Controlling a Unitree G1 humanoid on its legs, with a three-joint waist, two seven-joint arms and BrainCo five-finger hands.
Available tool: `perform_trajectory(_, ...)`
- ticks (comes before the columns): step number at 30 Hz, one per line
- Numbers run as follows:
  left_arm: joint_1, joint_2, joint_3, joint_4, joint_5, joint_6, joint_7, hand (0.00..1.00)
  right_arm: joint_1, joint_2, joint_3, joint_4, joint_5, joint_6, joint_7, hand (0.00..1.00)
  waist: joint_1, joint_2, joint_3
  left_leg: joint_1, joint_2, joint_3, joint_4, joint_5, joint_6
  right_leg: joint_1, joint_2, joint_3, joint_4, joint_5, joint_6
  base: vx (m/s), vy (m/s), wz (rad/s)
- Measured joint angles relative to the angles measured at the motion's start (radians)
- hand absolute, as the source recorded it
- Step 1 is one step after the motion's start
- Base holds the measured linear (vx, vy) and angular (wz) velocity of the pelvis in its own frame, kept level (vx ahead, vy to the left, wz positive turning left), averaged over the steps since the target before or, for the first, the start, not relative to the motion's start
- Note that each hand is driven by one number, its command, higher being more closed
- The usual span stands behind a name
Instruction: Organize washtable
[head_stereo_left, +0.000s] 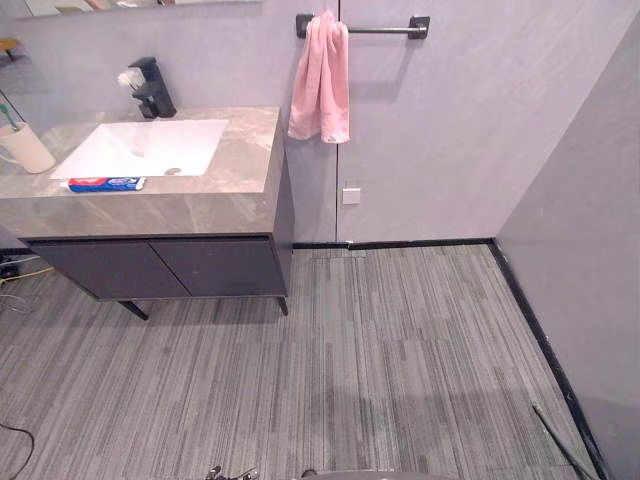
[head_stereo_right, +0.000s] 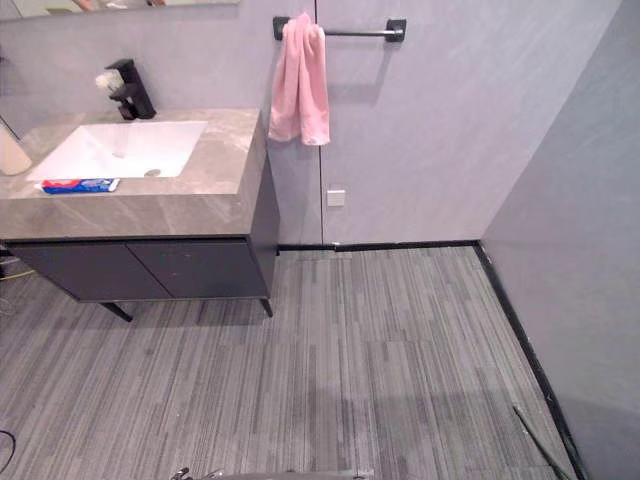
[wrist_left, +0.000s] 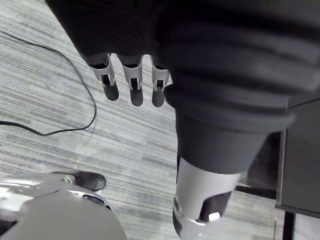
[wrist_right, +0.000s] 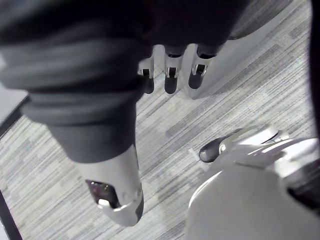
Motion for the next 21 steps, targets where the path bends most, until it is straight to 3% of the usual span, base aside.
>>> perform_trajectory(6, -0.014, -0.005, -0.010, 0.017, 0.008, -0.003, -0.002, 0.00, -0.038, -0.001, -0.020, 0.008, -0.002, -0.003, 0.005, 0.00, -0.001, 0.017, 0.018, 0.029, 0.005, 0.007, 0.000, -0.011, -0.017, 0.028, 0.003, -0.001, -0.007, 0.001, 0.002, 0.02, -0.038, -0.04)
perform_trajectory(21, -0.018, 0.026, -0.100, 0.019, 0.009, -0.005, -0.025, 0.00, -0.062, -0.005, 0.053, 0.007, -0.080, -0.004, 0.010, 0.00, 0.000, 0.009, 0.032, 0.025, 0.006, 0.004, -0.008, -0.011, -0.016, 0.026, 0.005, -0.005, -0.030, 0.001, 0.002, -0.08, -0.035, 0.00)
